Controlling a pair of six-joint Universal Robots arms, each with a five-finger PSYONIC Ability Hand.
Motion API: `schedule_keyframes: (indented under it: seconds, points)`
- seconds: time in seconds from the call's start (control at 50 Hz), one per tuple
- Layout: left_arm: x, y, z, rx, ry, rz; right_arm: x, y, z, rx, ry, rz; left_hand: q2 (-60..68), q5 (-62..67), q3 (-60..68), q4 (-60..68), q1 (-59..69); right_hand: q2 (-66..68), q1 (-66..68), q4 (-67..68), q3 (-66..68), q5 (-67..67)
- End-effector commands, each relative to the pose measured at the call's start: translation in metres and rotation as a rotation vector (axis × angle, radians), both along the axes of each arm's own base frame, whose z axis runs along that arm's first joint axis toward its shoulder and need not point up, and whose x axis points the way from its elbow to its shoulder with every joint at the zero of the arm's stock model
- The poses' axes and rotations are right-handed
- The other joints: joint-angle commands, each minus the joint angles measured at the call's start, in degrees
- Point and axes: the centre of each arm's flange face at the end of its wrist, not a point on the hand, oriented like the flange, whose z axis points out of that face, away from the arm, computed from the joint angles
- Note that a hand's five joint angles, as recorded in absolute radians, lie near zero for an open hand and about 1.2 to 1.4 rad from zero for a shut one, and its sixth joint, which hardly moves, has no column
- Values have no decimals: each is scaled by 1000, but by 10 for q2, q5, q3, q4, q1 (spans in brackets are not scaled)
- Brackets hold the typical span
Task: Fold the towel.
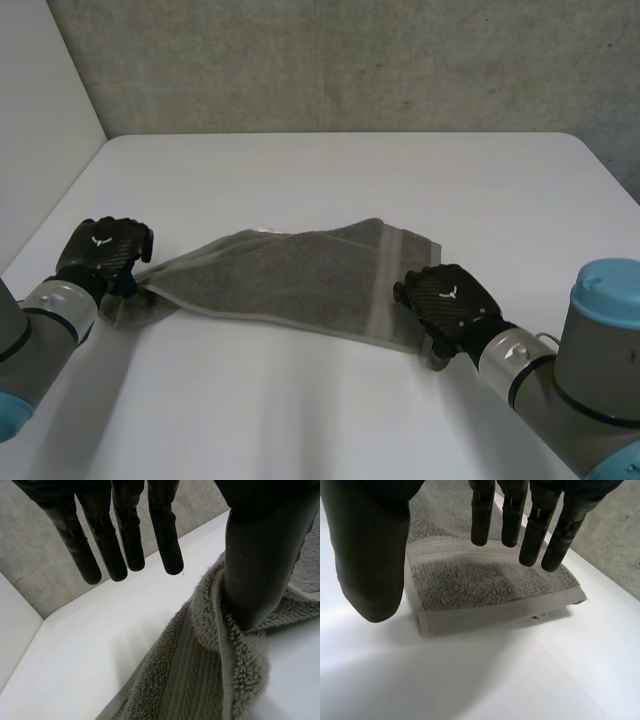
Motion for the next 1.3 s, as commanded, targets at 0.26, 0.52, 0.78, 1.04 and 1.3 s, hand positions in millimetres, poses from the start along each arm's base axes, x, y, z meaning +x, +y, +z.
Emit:
schedule_keyframes:
  seconds: [0.26,0.52,0.78,1.04,1.3]
  points:
    - [4,-1,-2,2,-2,15,0,-8,-23,-70,7,8,-33,-16,-34,-36,-25,32,39,41,41,55]
    - [4,0,-4,9,-3,16,4,-12,-27,-90,-2,14,-40,-23,-41,-42,-31,128,135,137,137,151]
    - [5,0,-5,11,-3,16,8,-14,-35,-88,1,22,-41,-24,-43,-44,-33,127,133,136,135,150]
    - [4,2,-6,15,-3,15,10,-19,-30,-111,-11,16,-46,-29,-48,-49,-38,361,367,370,369,383]
    - [4,2,-5,14,-3,15,15,-19,-29,-119,-14,30,-46,-29,-48,-49,-38,354,360,363,362,377]
